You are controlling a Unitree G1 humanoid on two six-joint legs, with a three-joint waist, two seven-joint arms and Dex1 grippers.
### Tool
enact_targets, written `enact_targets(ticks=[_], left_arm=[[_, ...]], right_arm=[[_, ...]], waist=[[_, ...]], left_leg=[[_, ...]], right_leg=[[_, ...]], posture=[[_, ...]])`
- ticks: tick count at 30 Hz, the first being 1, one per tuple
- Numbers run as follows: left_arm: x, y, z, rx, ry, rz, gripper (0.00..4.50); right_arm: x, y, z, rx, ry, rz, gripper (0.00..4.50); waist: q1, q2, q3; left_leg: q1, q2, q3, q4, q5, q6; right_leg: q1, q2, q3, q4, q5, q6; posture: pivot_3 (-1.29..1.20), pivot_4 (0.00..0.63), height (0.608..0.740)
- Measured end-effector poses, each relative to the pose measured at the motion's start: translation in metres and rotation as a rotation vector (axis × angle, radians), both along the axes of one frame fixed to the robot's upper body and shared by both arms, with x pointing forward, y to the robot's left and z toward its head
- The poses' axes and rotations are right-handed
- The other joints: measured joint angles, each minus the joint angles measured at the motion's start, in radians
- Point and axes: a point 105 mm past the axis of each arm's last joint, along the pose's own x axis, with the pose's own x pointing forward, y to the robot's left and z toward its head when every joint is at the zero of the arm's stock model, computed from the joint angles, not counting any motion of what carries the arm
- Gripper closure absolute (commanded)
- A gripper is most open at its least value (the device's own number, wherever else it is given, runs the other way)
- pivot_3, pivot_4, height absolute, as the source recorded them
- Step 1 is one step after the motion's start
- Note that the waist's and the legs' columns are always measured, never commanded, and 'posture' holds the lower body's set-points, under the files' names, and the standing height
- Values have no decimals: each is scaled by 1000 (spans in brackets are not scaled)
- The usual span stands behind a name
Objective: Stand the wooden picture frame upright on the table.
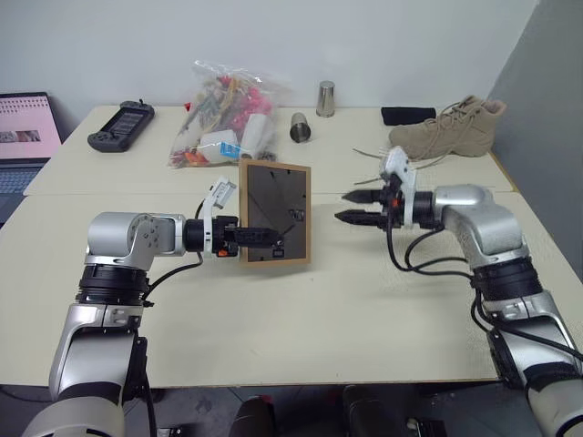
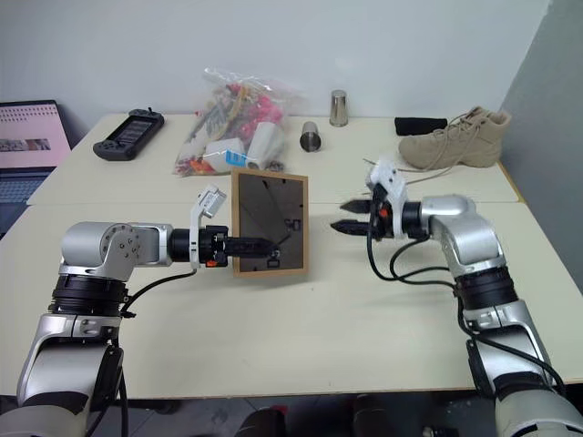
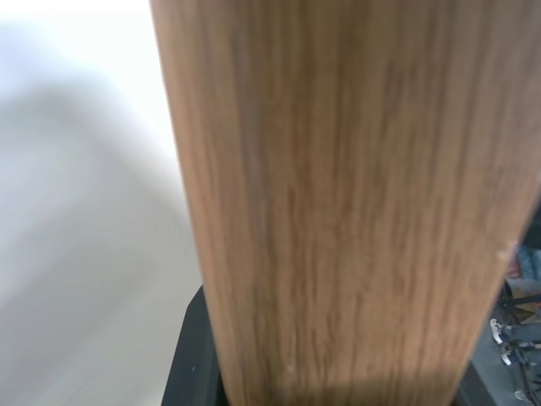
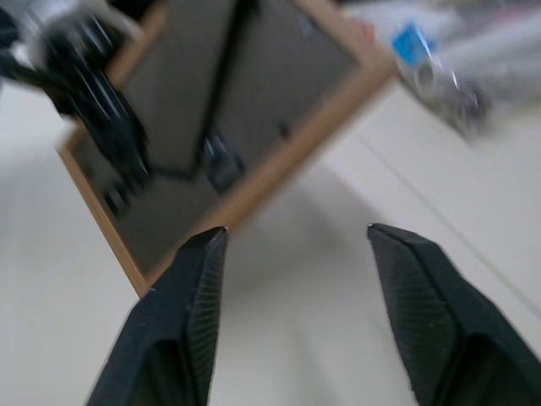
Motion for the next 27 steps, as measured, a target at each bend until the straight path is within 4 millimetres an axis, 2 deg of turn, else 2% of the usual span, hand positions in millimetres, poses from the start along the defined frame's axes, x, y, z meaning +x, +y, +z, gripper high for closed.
enact_targets(ticks=[2,5,8,12,15,20,27], left_arm=[[1,0,1,0,-10,0,3629],[1,0,2,0,-27,-1,3629],[2,0,2,1,-29,-1,3629],[3,-1,4,3,-48,-5,3629],[2,-2,2,8,-49,-11,3629],[3,-3,2,12,-55,-15,3629],[1,-2,-2,18,-52,-13,3629]], right_arm=[[-6,11,11,29,10,44,521],[-9,21,13,59,42,72,6],[-9,30,11,76,64,84,6],[-6,55,6,62,57,110,6],[-2,61,1,55,60,105,6],[-4,82,9,58,25,149,6],[-13,84,11,39,13,200,6]], waist=[[0,0,0],[1,0,0],[1,0,0],[-1,0,0],[0,0,0],[0,0,0],[1,0,0]], left_leg=[[0,0,0,0,0,0],[0,0,0,0,0,0],[0,0,0,0,0,0],[0,1,0,0,0,0],[-1,0,0,0,0,0],[-1,1,0,0,0,0],[-1,0,0,0,0,0]], right_leg=[[0,0,0,0,0,0],[0,0,0,0,0,0],[0,0,0,0,0,0],[-1,0,0,0,0,0],[-1,0,0,0,0,0],[-1,0,0,0,0,0],[-1,0,0,0,0,0]], posture=[[0,150,740],[0,150,740],[0,150,740],[0,150,740],[0,150,740],[0,150,740],[0,150,740]])
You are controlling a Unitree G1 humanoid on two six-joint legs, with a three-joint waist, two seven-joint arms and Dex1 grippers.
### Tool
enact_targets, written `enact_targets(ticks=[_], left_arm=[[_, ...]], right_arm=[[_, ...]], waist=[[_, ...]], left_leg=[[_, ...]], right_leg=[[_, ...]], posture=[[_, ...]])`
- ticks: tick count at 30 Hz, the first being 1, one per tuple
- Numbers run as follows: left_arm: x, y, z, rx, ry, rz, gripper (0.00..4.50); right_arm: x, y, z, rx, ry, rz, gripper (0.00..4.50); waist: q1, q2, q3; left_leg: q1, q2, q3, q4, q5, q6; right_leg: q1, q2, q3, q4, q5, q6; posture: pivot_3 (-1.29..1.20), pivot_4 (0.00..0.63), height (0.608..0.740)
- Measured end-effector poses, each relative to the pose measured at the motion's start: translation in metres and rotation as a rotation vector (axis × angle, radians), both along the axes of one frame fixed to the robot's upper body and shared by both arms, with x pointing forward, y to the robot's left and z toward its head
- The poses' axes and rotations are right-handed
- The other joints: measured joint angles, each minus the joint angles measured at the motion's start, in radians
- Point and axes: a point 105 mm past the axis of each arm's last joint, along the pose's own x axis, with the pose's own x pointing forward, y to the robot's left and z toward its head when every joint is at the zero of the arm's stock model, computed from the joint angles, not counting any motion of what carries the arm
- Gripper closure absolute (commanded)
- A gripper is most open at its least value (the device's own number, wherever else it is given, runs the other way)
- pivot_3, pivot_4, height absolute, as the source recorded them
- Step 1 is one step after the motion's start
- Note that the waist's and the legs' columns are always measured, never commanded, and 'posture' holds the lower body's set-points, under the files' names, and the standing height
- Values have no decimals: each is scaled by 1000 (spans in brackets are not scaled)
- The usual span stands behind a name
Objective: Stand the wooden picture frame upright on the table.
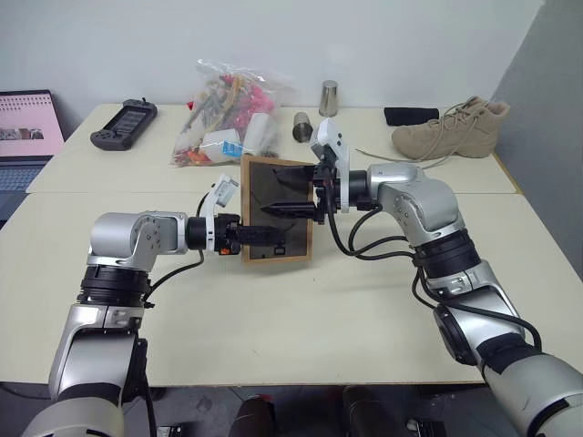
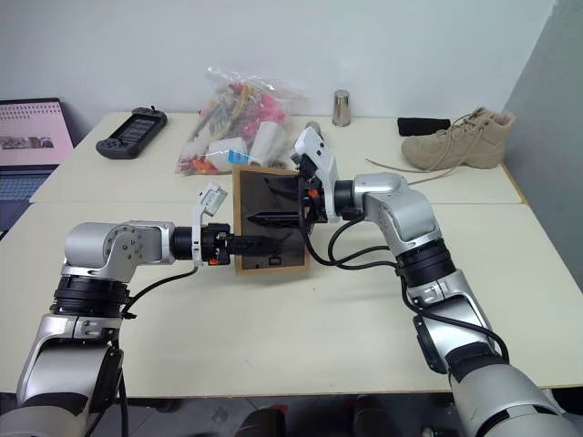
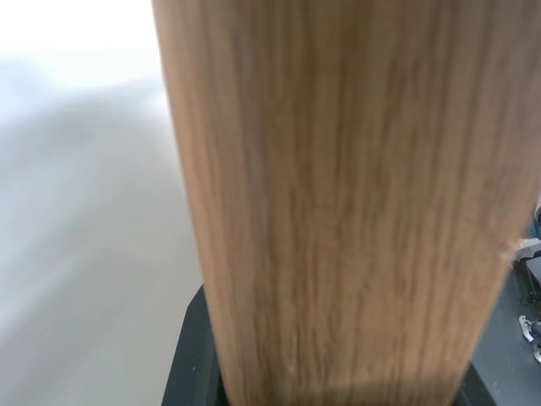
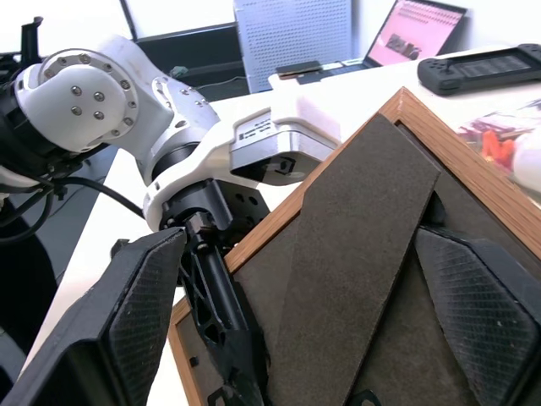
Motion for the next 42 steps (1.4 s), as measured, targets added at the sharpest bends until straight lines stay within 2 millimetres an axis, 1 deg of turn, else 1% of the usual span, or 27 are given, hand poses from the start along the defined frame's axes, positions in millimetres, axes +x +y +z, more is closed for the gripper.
enact_targets(ticks=[6,9,13,18,22,24,27,28,30,32,33,36,38,39,41,42], left_arm=[[-1,1,-4,3,11,4,3629],[-1,3,-4,5,11,6,3629],[-4,-1,-4,15,5,-15,3629],[-4,-3,-6,21,11,-23,3629],[-4,-4,-6,23,10,-22,3629],[-4,-4,-6,25,11,-20,3629],[-3,-3,-3,20,3,-17,3629],[-4,-4,-3,15,12,-20,3629],[-7,-5,-2,-5,39,-31,3629],[-10,-5,-2,-23,78,-36,3629],[-11,-5,-2,-30,87,-36,3629],[-14,-6,-1,-47,116,-43,3629],[-16,-5,0,-67,155,-39,3629],[-17,-5,2,-82,181,-31,3629],[-21,-4,5,-124,238,-28,3629],[-24,-5,8,-153,280,-29,3629]], right_arm=[[-27,-20,4,-17,42,109,6],[-34,-30,3,-34,66,126,6],[-40,-37,3,-42,85,132,6],[-41,-40,1,-43,96,129,6],[-39,-43,-1,-44,89,105,6],[-36,-47,-6,-50,88,79,6],[-23,-57,-16,-76,98,3,6],[-18,-64,-20,-98,84,-28,6],[-8,-86,-28,-147,69,-108,6],[-3,-107,-39,-189,54,-167,6],[-1,-113,-44,-204,49,-184,6],[1,-125,-53,-240,-13,-199,6],[0,-135,-59,-280,-122,-200,6],[3,-139,-63,-301,-209,-207,6],[8,-140,-64,-319,-430,-214,6],[10,-137,-63,-324,-602,-204,6]], waist=[[1,0,0],[1,0,0],[1,0,0],[1,0,0],[1,0,0],[1,0,0],[1,0,0],[1,0,0],[3,0,0],[5,0,0],[4,0,0],[2,0,0],[1,0,0],[0,-1,0],[-2,-1,0],[-3,-1,0]], left_leg=[[0,0,0,0,0,0],[0,0,0,0,0,0],[0,0,0,0,0,0],[0,0,0,0,0,0],[0,0,0,0,0,0],[0,0,0,0,0,0],[0,0,0,0,0,0],[0,0,0,0,0,0],[-1,0,0,0,0,0],[-2,0,0,0,0,0],[-2,0,0,0,0,0],[-2,0,0,0,0,0],[-1,0,0,0,0,0],[-1,0,0,0,0,0],[-1,0,1,0,0,0],[-1,0,1,0,0,0]], right_leg=[[0,0,0,0,0,0],[0,0,0,0,0,0],[0,0,0,0,0,0],[0,0,0,0,0,0],[0,0,0,-1,0,0],[0,0,0,-1,0,0],[0,0,0,-1,0,0],[0,0,0,-1,0,0],[0,0,0,-3,0,0],[0,0,0,-4,0,0],[0,0,0,-5,0,0],[0,0,0,-5,0,0],[0,0,0,-5,0,0],[0,0,0,-5,0,0],[0,0,1,-4,0,1],[0,0,1,-4,0,1]], posture=[[0,150,740],[0,150,740],[0,150,740],[0,150,740],[0,150,740],[0,150,740],[0,150,740],[0,150,740],[0,150,740],[0,150,740],[0,150,740],[0,150,740],[0,150,740],[0,150,740],[0,150,740],[0,150,740]])
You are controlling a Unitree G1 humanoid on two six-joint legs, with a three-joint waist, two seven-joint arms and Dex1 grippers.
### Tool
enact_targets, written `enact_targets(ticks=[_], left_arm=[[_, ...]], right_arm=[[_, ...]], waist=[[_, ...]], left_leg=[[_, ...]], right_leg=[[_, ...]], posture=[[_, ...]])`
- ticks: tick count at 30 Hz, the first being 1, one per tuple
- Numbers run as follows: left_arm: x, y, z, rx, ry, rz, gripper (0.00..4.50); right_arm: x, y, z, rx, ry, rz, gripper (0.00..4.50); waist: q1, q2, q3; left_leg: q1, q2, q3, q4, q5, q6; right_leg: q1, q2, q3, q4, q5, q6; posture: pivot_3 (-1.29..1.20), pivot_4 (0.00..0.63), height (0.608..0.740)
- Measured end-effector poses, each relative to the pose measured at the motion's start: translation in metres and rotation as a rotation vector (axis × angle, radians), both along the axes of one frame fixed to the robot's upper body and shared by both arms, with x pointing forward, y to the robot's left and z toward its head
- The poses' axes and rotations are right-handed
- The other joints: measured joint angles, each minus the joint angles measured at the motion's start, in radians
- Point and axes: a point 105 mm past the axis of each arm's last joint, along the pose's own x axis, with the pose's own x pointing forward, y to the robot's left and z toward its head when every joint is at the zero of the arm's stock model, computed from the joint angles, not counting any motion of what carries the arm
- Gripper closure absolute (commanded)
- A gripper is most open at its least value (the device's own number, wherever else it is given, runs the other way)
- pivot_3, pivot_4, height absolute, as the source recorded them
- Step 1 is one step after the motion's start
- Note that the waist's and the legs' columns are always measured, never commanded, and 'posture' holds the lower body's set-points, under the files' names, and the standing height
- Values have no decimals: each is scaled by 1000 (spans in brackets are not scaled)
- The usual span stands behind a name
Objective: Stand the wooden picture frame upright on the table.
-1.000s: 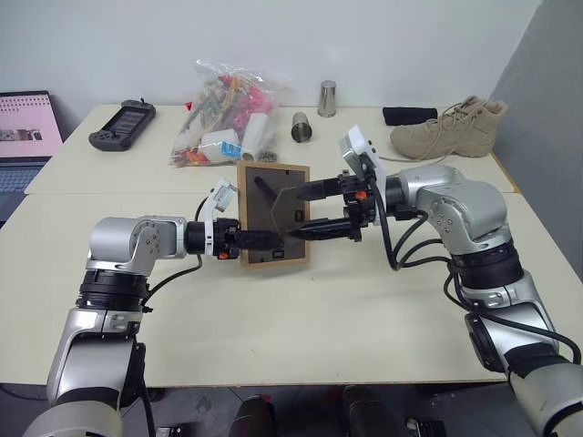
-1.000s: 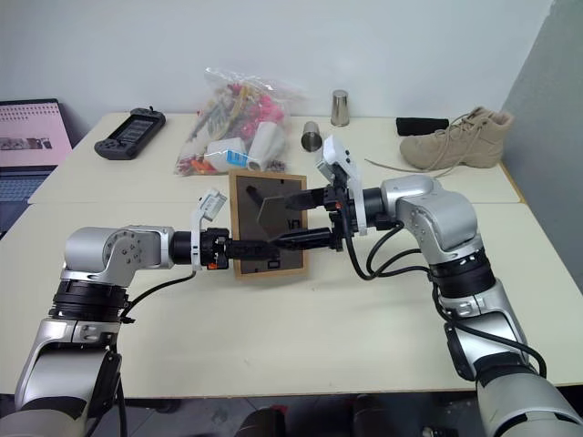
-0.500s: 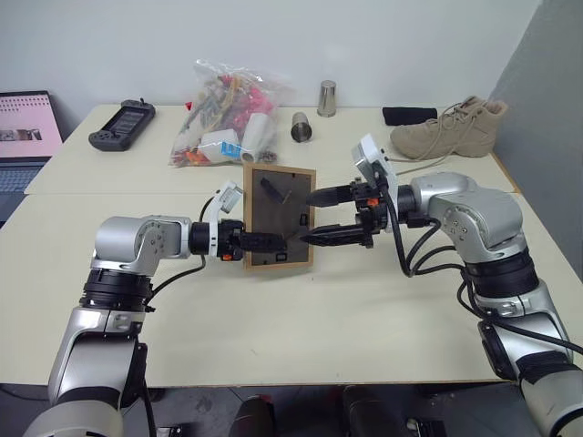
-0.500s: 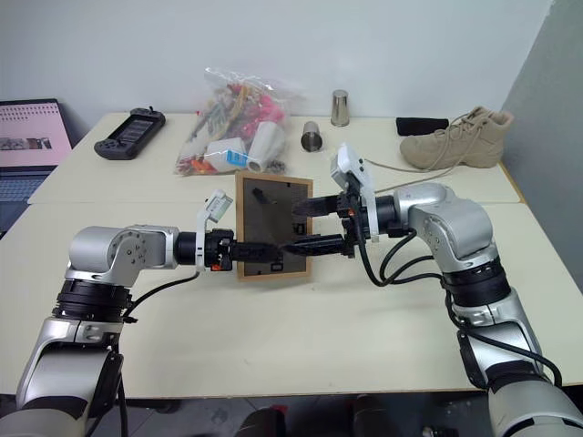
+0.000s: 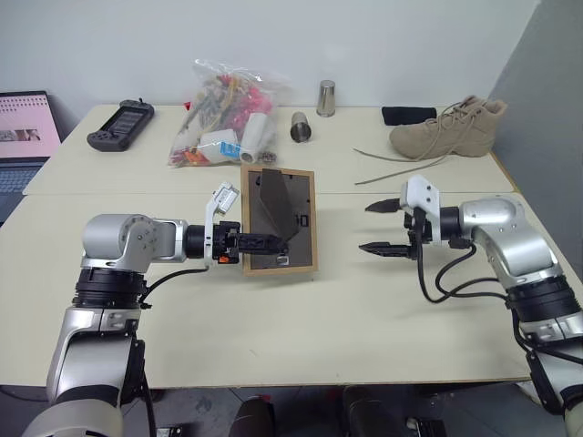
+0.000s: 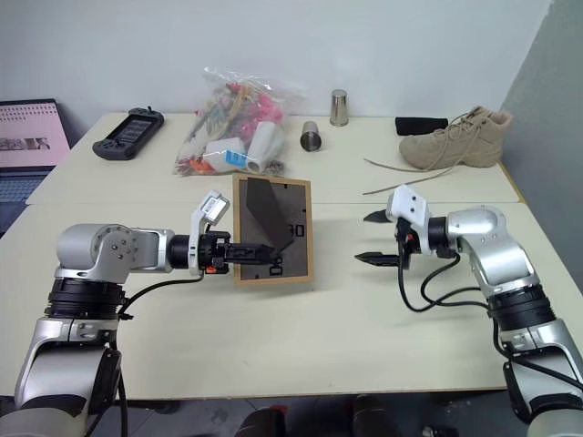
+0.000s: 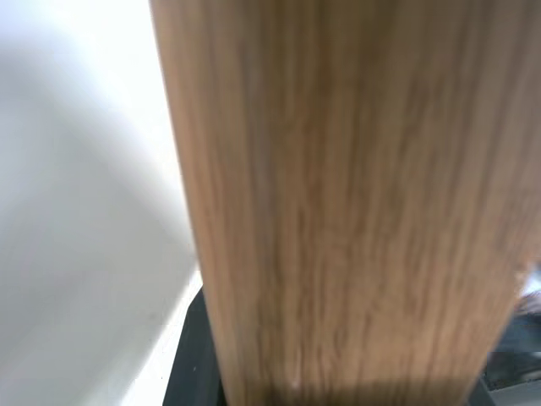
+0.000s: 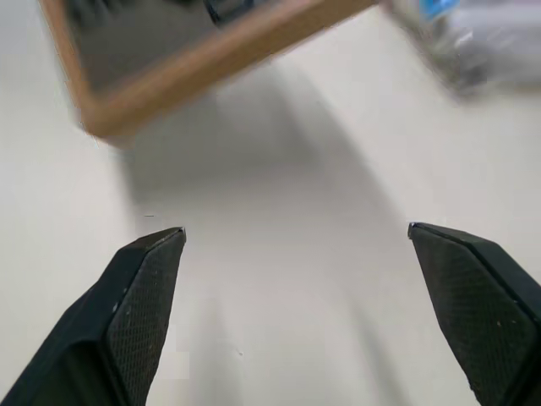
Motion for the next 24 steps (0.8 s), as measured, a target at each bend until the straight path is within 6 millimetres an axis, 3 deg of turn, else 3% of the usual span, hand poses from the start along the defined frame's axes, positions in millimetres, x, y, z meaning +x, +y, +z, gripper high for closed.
enact_targets(ticks=[6,10,18,24], left_arm=[[-15,-7,-1,-105,134,-57,3629],[-20,-10,-2,-132,155,-74,3629],[-24,-15,-3,-146,166,-59,3629],[-30,-20,-5,-171,181,-60,3629]], right_arm=[[-3,20,16,-75,-597,153,6],[-9,33,22,-74,-781,234,6],[-13,56,7,-52,-921,329,6],[-17,80,10,-16,-1018,396,6]], waist=[[-1,0,0],[1,0,0],[2,0,0],[1,0,0]], left_leg=[[1,0,0,0,0,-1],[2,-1,0,0,2,-4],[3,-1,0,1,3,-5],[3,-1,0,1,3,-5]], right_leg=[[0,-1,1,1,0,0],[0,-1,1,3,0,-1],[0,-2,2,4,0,-1],[0,-2,2,6,0,-1]], posture=[[0,150,740],[0,150,740],[0,150,740],[0,150,740]])
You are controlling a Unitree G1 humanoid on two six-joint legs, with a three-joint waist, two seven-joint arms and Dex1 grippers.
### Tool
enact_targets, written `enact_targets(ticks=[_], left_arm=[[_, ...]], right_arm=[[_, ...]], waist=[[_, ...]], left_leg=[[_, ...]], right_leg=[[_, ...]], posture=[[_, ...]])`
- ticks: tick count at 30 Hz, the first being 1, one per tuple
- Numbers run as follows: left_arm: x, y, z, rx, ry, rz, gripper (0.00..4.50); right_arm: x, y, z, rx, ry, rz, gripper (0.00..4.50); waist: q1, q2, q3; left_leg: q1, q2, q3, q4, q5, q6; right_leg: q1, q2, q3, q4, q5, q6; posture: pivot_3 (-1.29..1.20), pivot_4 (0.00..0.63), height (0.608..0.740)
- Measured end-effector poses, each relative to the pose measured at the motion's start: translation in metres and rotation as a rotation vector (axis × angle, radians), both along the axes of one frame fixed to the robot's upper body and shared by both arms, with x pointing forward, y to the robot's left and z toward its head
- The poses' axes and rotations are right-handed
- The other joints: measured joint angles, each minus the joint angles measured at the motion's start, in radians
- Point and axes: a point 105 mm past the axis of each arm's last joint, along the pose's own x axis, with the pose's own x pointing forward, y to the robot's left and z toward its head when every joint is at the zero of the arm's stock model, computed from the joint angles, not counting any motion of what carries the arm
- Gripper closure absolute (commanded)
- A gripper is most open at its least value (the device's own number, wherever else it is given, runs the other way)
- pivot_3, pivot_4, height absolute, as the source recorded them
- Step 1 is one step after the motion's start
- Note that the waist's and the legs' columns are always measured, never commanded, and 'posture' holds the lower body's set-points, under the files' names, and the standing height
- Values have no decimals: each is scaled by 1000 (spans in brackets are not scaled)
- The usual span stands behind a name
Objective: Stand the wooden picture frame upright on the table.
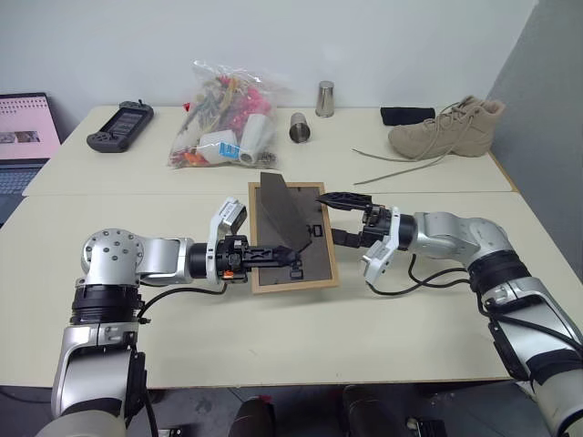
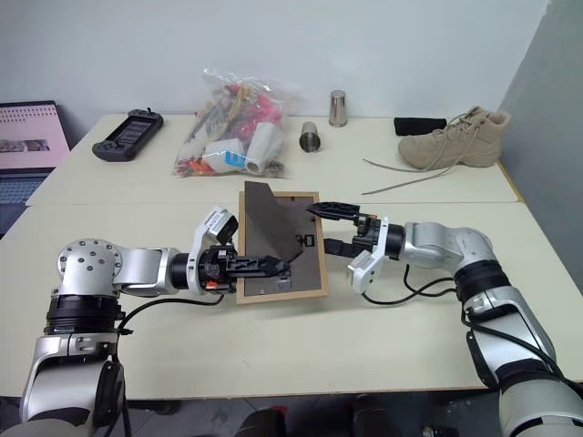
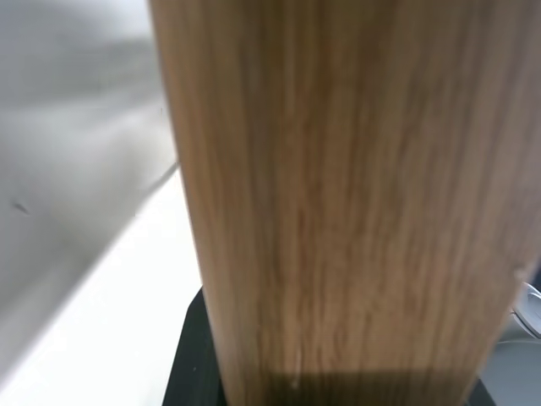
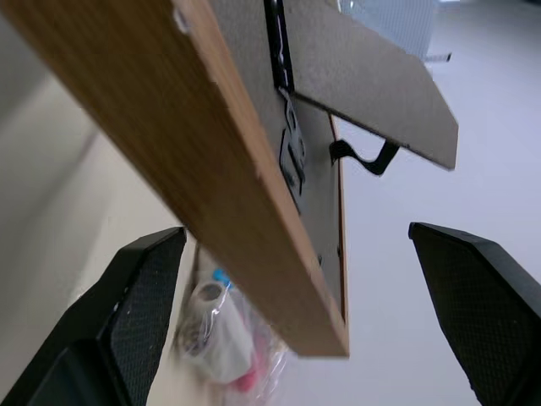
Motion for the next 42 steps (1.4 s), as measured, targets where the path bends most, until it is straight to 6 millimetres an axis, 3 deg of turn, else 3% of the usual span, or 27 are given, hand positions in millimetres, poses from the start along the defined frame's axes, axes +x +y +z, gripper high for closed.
enact_targets(ticks=[3,11,16,18,22,25,32,37,42], left_arm=[[-2,-1,-1,8,-3,1,3629],[-8,-5,3,3,-37,-4,3629],[-10,-5,5,-24,-33,-3,3629],[-11,-5,3,-31,-25,0,2949],[-11,-5,7,-16,-58,9,2266],[-10,-1,7,13,-73,26,1603],[-5,26,15,94,-128,114,67],[-6,41,17,196,-220,159,0],[25,79,14,622,-608,375,0]], right_arm=[[-4,6,0,19,-7,32,183],[-9,11,-6,12,-5,77,2017],[-10,10,-5,21,-6,84,2801],[-10,11,-6,16,-5,86,2807],[-10,10,-11,-3,8,83,3177],[-10,8,-11,-1,10,81,3188],[-2,-8,-11,11,44,26,3188],[1,-15,-14,29,149,4,3189],[17,-18,-45,62,692,-173,3189]], waist=[[0,0,0],[0,0,0],[0,0,0],[0,0,0],[0,0,0],[1,0,0],[0,0,0],[-1,-1,0],[1,0,1]], left_leg=[[0,-1,0,0,0,0],[0,-1,0,0,0,0],[0,-1,0,0,0,0],[0,-1,0,0,0,0],[0,-1,0,0,0,0],[0,-1,0,0,0,0],[0,-1,0,0,0,0],[0,-1,0,-1,0,1],[6,0,0,-2,-1,2]], right_leg=[[0,0,0,0,0,0],[0,-1,0,1,0,0],[0,-1,0,1,0,0],[0,-1,0,1,0,0],[0,-1,0,1,0,0],[0,-1,0,1,0,0],[0,-1,0,1,0,0],[1,0,0,1,0,0],[10,-1,0,-5,0,0]], posture=[[0,150,740],[0,150,740],[0,150,740],[0,150,740],[0,150,740],[0,150,740],[0,150,740],[0,150,740],[0,150,740]])
